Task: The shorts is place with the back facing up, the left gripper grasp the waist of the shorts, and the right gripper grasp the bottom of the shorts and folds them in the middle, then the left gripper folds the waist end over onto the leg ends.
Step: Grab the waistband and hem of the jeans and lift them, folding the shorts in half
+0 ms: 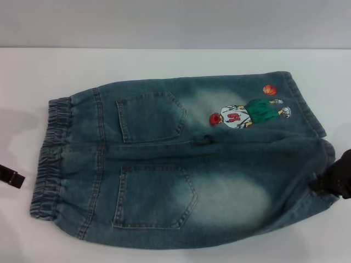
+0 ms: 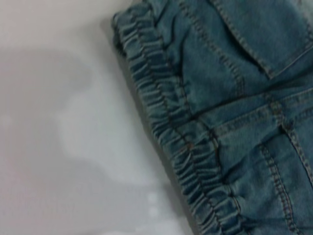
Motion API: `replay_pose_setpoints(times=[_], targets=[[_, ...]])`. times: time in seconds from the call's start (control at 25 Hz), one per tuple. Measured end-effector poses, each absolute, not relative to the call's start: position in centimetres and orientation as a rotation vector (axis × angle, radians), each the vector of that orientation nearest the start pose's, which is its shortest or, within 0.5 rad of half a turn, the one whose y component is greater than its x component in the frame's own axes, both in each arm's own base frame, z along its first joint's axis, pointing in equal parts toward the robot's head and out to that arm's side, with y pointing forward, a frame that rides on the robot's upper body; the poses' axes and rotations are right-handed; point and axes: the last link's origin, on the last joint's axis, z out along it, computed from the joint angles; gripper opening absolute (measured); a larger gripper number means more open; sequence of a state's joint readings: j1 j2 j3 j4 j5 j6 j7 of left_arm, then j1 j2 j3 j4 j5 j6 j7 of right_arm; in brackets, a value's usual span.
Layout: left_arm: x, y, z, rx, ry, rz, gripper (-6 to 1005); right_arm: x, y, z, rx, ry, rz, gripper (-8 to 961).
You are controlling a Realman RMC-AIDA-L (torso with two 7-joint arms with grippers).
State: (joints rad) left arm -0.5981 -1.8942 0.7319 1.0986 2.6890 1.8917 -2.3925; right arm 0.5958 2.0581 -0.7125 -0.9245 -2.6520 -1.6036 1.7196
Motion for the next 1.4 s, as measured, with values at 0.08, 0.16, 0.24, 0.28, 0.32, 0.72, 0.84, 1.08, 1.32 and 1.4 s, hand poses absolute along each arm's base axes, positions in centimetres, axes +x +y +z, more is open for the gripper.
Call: replay_pose_setpoints(times=[0.08, 0.16, 0.24, 0.28, 0.32, 0.72, 0.84, 1.08, 1.32, 1.4], targets=[[-29.1, 32.5, 12.6, -2.357, -1.612, 0.381, 721, 30.0, 33.7, 3.4, -2.799, 0.826, -0.260, 7], [-29.0, 32.5, 12.5, -2.364, -1.617, 0.389, 720, 29.9, 33.9, 3.3, -2.793, 0.820, -0.261, 6], [-28.8, 32.5, 12.1, -2.379, -1.621, 0.395, 719, 29.9, 34.1, 3.4, -2.788, 0.813, -0.260, 6], [-28.6, 32.5, 11.6, -2.394, -1.620, 0.403, 718, 29.8, 34.2, 3.4, -2.785, 0.810, -0.260, 6], [-28.5, 32.5, 11.5, -2.398, -1.620, 0.406, 718, 29.8, 34.3, 3.4, -2.782, 0.808, -0.259, 6], [-28.1, 32.6, 9.6, -2.370, -1.626, 0.550, 642, 29.9, 35.0, 3.0, -2.770, 0.798, -0.263, 6], [-28.3, 33.1, 9.6, -2.316, -1.602, 0.617, 644, 30.0, 35.1, 2.8, -2.774, 0.795, -0.265, 5], [-27.9, 33.8, 8.9, -2.313, -1.574, 0.617, 670, 30.0, 35.2, 2.8, -2.771, 0.791, -0.266, 5], [-27.3, 34.0, 8.3, -2.341, -1.596, 0.634, 811, 30.1, 35.5, 3.0, -2.754, 0.783, -0.271, 5], [-27.2, 34.0, 8.3, -2.348, -1.600, 0.640, 835, 30.1, 35.5, 3.0, -2.752, 0.782, -0.271, 6]])
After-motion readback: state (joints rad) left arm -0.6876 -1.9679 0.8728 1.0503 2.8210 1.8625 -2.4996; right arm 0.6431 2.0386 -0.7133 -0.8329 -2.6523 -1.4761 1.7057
